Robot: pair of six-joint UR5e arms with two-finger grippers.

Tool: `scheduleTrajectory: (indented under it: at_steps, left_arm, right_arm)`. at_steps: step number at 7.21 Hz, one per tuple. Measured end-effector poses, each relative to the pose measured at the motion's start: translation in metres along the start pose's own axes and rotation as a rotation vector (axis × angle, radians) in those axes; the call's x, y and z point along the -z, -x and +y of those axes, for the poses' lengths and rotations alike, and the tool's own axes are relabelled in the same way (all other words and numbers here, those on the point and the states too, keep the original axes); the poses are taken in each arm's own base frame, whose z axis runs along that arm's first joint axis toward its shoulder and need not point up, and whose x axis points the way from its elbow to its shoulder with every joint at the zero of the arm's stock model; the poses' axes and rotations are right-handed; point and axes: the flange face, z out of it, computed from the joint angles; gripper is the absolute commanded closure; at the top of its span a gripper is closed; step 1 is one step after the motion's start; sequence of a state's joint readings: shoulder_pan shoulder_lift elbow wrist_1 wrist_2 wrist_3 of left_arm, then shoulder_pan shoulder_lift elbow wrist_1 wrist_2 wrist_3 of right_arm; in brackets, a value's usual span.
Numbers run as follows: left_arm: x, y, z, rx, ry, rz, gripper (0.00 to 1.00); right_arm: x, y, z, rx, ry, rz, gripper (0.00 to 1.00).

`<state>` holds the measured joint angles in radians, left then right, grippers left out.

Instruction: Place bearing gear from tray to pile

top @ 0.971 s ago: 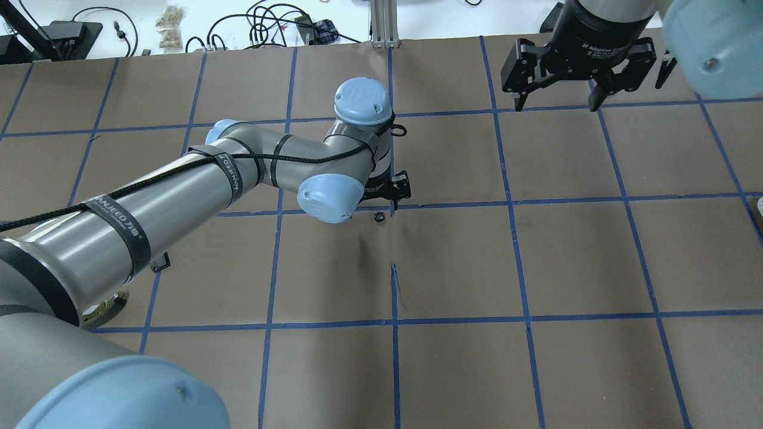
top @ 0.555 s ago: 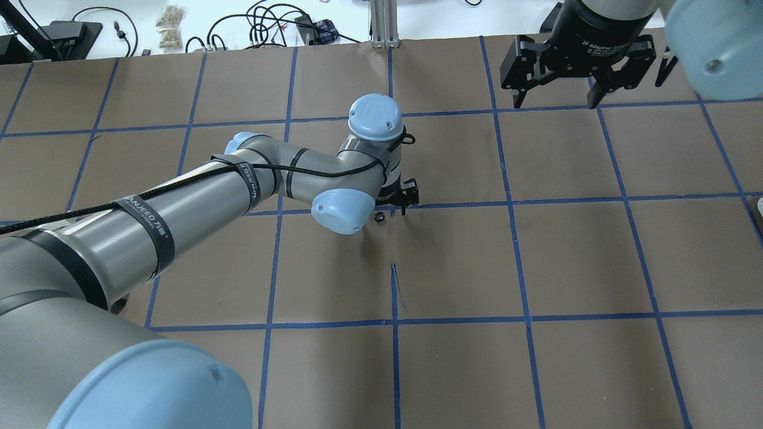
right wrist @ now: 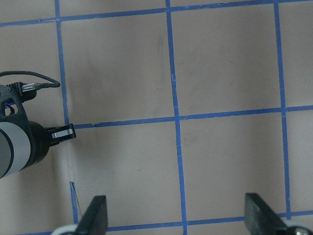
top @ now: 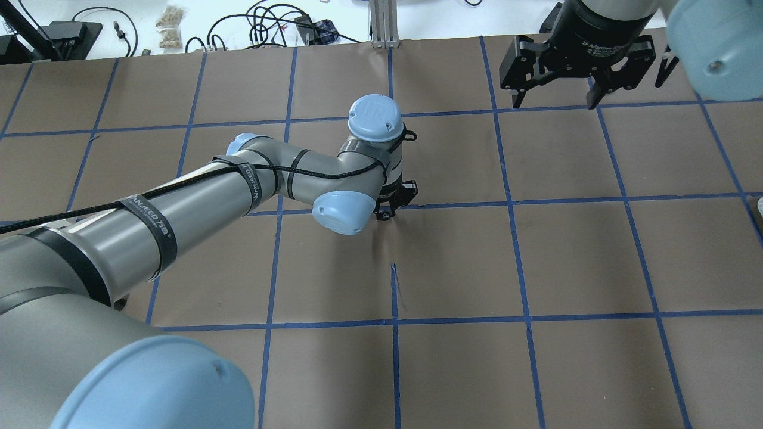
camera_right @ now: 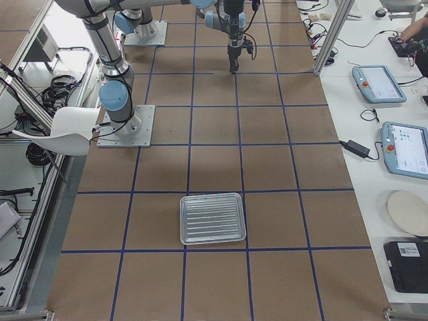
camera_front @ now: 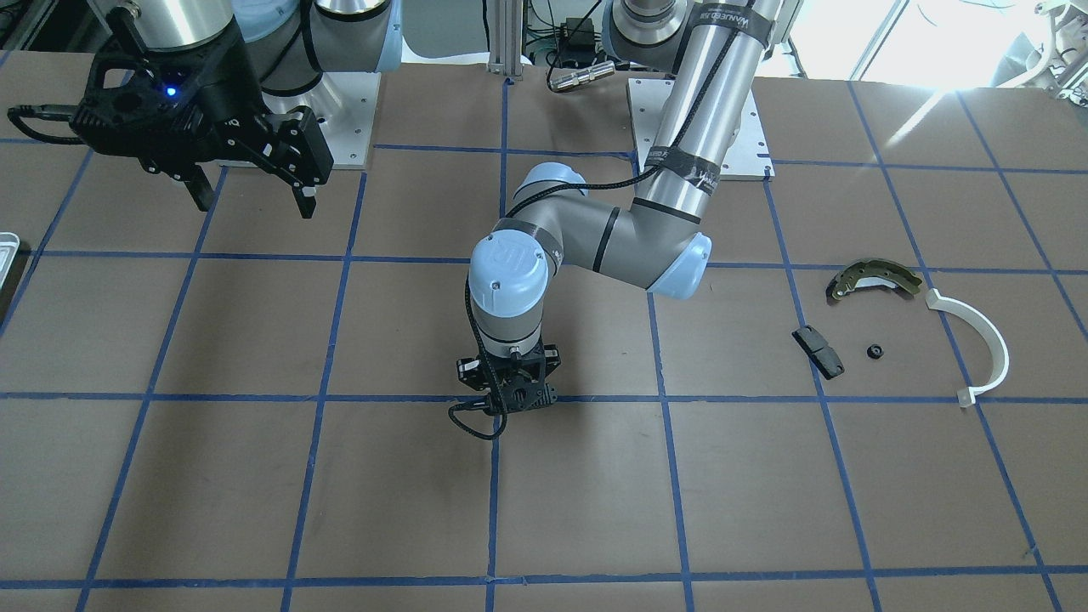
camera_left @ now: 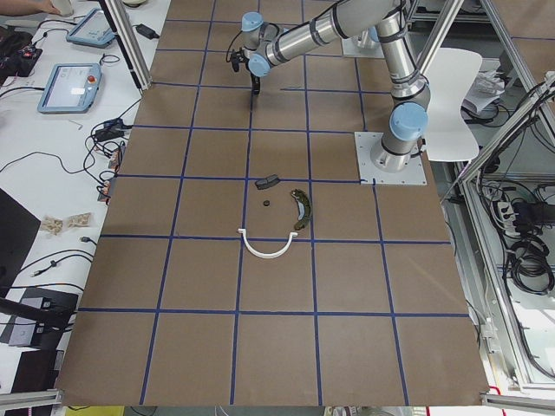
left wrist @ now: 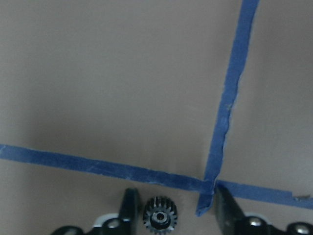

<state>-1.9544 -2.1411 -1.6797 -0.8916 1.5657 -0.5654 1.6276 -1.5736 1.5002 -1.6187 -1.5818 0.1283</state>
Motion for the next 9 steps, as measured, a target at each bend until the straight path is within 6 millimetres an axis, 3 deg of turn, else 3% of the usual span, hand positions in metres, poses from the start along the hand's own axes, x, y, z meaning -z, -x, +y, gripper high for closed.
scheduleTrajectory:
  at_steps: [2,3,4,6,7,9]
  left_arm:
    - [0.014,0.004,-0.002,0.005,0.0,0.027,0.88]
    - [0.029,0.02,-0.014,0.013,-0.003,0.041,0.88]
    - [0.051,0.052,-0.034,0.0,-0.001,0.058,0.88]
    - [0.1,0.137,-0.071,-0.076,-0.005,0.064,0.88]
    - [0.118,0.193,-0.088,-0.128,0.003,0.056,0.87]
    - [0.131,0.343,-0.12,-0.256,0.012,0.004,0.87]
  right_arm:
    - [0.0,0.0,0.0,-0.001,-0.001,0.0,0.0]
    - [0.0,0.0,0.0,-0.002,-0.001,-0.001,0.0]
    - [0.0,0.0,0.0,-0.002,0.0,-0.001,0.0]
    - [0.0,0.0,0.0,-0.004,0.0,-0.001,0.0]
    - [0.0,0.0,0.0,-0.004,0.0,-0.001,0.0]
    - [0.0,0.0,0.0,-0.004,0.0,0.0,0.0]
